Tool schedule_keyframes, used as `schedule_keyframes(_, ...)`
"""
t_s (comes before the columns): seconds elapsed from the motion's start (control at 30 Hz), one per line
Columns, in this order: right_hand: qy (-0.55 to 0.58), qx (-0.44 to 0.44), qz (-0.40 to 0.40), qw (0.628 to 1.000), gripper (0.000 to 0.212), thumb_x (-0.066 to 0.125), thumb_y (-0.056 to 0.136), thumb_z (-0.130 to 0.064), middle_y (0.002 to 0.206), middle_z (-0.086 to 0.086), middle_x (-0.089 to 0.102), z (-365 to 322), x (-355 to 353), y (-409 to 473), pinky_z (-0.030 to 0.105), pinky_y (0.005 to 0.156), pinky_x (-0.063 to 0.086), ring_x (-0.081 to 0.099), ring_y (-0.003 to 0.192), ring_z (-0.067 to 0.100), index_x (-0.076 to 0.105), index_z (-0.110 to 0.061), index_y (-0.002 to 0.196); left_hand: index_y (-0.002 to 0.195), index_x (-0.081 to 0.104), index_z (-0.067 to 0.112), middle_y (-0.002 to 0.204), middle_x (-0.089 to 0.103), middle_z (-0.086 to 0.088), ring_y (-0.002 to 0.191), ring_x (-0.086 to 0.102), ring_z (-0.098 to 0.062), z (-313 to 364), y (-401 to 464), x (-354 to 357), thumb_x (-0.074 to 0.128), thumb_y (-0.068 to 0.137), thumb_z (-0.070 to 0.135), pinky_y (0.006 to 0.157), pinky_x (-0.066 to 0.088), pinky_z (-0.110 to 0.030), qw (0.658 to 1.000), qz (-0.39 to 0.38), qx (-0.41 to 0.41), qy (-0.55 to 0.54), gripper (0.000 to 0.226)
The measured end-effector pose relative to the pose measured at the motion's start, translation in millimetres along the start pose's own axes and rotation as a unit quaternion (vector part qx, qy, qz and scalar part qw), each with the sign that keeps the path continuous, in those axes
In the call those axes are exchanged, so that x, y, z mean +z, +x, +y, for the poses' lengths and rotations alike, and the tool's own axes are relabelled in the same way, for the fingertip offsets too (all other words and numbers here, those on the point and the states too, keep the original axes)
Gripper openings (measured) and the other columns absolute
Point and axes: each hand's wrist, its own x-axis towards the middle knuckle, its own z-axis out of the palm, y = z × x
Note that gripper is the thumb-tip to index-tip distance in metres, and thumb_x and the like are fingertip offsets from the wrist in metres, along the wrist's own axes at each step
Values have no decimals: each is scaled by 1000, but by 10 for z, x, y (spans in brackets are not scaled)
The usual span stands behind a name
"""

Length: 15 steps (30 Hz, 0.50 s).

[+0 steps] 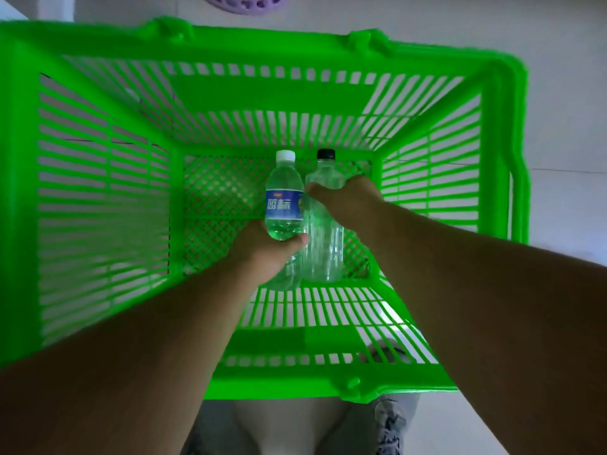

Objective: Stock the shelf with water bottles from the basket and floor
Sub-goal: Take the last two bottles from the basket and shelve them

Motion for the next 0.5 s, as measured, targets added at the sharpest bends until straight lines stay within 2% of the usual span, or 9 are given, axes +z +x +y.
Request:
schedule_keyframes(0.03,5,-1,-10,1000,54,69,82,-61,68,1,55,-1,19,24,28,68,47,57,67,19,57,-8,85,109,61,14,105,65,-6,59,46,-6,-16,41,-3,72,81,53,54,33,-18,1000,-5,-7,-15,49)
schedule_keyframes(0.1,6,-19,-7,1000,58,71,80,-63,72,4,58,42,39,74,28,66,46,60,70,21,62,-6,91,83,64,20,84,68,-2,62,59,-12,-53,116,-21,77,78,45,59,42,-19,999,-7,-7,-43,29)
schedule_keyframes(0.2,-3,-60,29,998,68,71,75,-66,92,7,67,95,24,45,26,63,43,67,84,26,68,-9,110,84,71,16,79,74,-6,73,72,-23,-70,73,-81,80,76,37,64,53,-26,998,-4,7,-62,25)
schedule_keyframes(0.3,-14,-89,49,995,68,70,72,-70,95,7,70,47,-105,-126,30,66,53,69,84,27,69,-14,110,81,68,16,74,72,-2,65,70,-22,-69,-131,-188,82,75,33,60,51,-25,995,8,23,-97,23)
schedule_keyframes(0.43,3,-116,50,992,58,71,74,-67,89,0,72,-170,-458,-670,28,69,54,69,79,21,71,-17,104,84,65,17,60,62,13,48,54,6,93,-699,-500,81,77,30,43,37,-11,992,35,56,-109,21)
schedule_keyframes(0.5,11,-130,55,990,57,70,74,-68,84,-3,72,-307,-674,-1073,25,62,50,68,76,18,72,-17,99,76,61,13,43,53,18,35,44,7,233,-1090,-713,81,78,25,38,30,-7,990,51,68,-116,23)
